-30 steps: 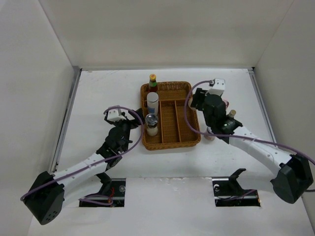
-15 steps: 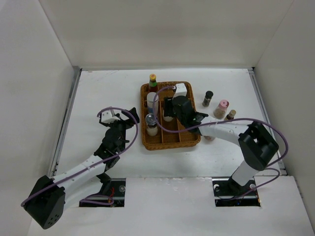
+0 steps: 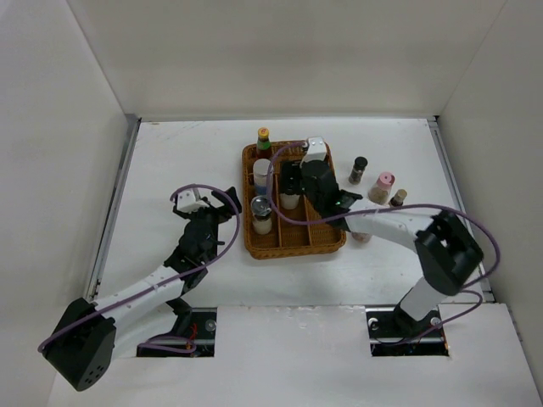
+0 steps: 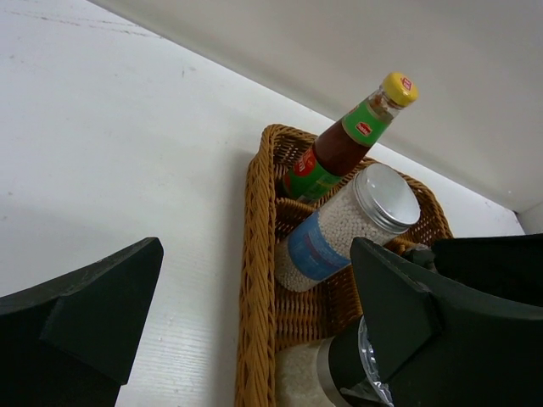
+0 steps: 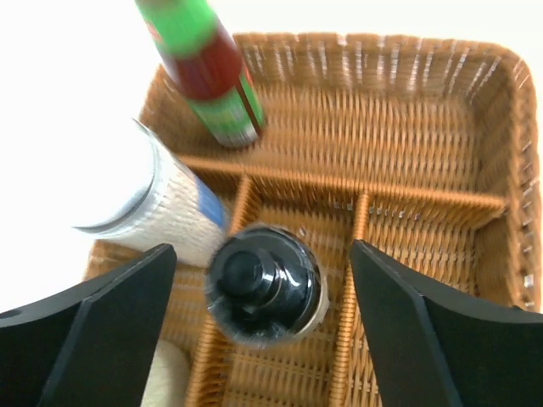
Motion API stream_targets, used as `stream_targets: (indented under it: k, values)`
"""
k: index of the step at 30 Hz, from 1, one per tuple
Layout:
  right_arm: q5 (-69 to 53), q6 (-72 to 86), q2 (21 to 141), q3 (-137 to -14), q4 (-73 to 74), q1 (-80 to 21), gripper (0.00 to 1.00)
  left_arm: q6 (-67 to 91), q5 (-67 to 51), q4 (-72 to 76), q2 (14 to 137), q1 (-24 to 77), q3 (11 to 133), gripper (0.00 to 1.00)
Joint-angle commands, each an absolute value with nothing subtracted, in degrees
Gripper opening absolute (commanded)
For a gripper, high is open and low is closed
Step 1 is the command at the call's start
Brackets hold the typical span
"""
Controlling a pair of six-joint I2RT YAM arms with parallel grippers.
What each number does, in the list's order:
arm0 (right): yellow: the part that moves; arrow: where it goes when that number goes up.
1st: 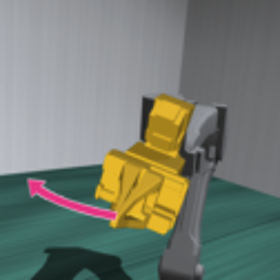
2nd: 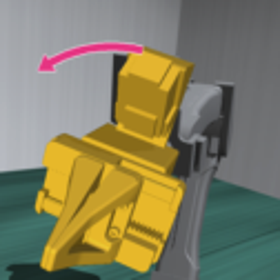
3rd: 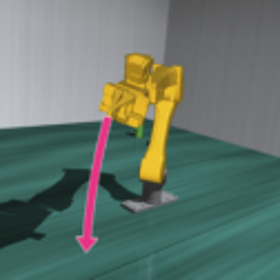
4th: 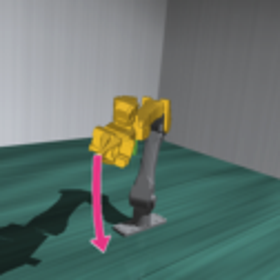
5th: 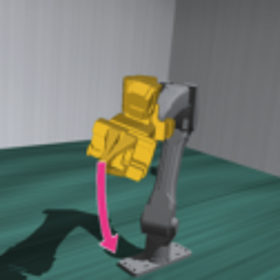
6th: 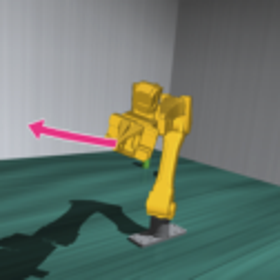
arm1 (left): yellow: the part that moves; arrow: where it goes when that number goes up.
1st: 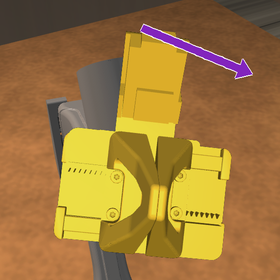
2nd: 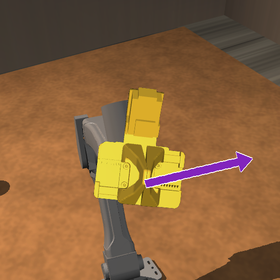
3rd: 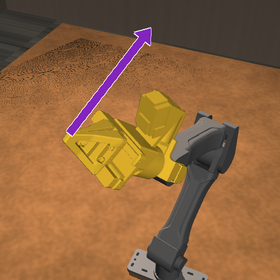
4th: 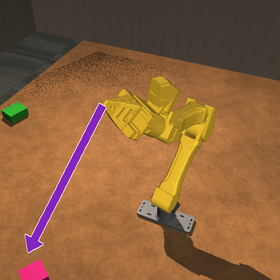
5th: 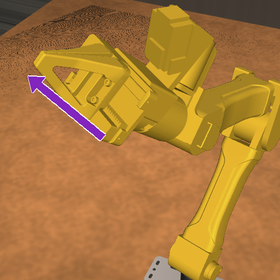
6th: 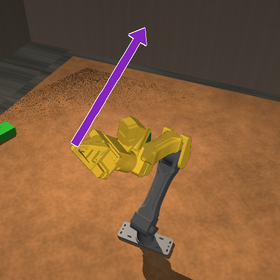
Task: Organize the condiment bottles
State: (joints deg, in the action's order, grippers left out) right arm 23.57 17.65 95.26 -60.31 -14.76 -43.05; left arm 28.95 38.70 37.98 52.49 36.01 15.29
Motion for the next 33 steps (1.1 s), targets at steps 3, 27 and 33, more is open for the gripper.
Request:
stream_targets:
  k: [3, 27, 33]
  values:
    - [27.76, 18.80, 75.27, -51.01, -19.52, -42.06, 0.88, 29.53, 38.06, 41.04, 52.30, 36.34, 15.64, 0.95]
    - [31.46, 33.22, 60.99, -29.70, 2.11, -28.78, 0.83, 29.53, 37.27, 41.04, 52.12, 37.13, 15.82, 0.95]
    - [37.33, 31.91, 55.48, -30.06, 2.90, -28.95, 0.53, 29.62, 37.27, 41.04, 51.95, 37.13, 15.82, 0.95]
